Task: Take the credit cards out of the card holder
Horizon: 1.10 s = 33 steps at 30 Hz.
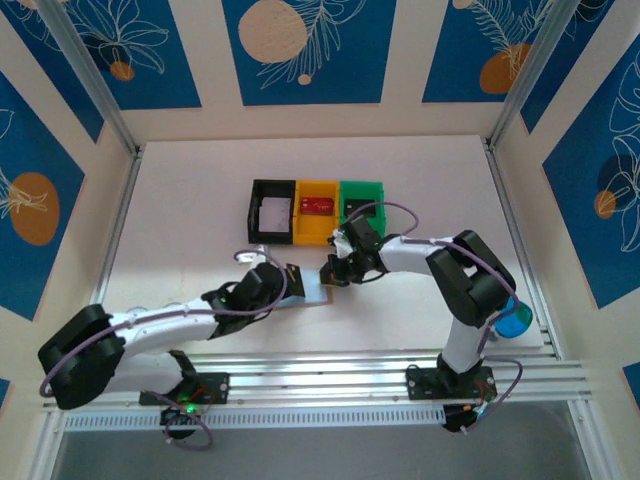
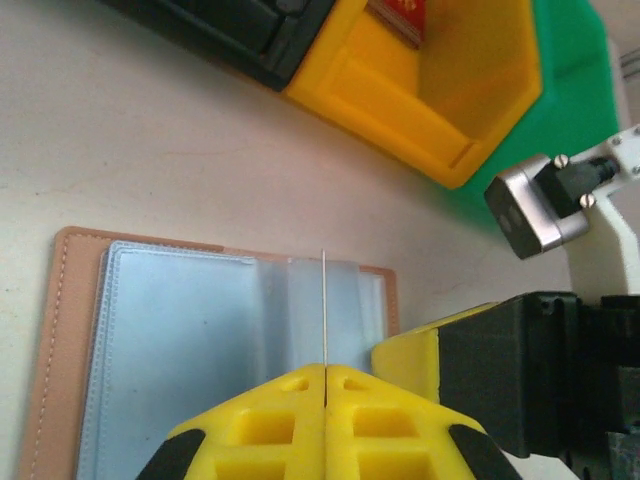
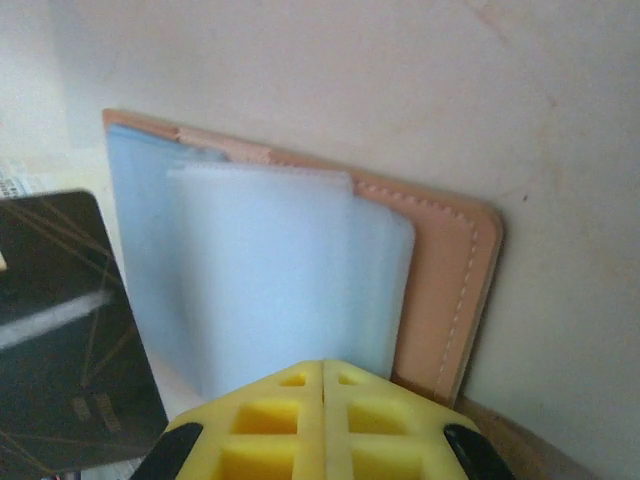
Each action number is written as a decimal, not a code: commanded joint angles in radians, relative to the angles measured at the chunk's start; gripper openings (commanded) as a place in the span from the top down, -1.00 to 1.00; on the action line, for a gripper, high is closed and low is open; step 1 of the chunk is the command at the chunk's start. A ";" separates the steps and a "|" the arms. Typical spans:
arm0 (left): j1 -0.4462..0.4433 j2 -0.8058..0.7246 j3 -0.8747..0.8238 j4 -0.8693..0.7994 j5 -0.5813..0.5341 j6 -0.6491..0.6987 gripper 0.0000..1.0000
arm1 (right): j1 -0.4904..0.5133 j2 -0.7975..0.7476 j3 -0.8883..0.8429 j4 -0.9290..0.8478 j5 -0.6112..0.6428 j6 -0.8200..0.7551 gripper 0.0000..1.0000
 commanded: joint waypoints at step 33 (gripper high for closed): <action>0.286 -0.133 0.369 -0.755 0.867 0.733 1.00 | 0.125 -0.386 -0.253 0.408 -0.289 -0.174 0.11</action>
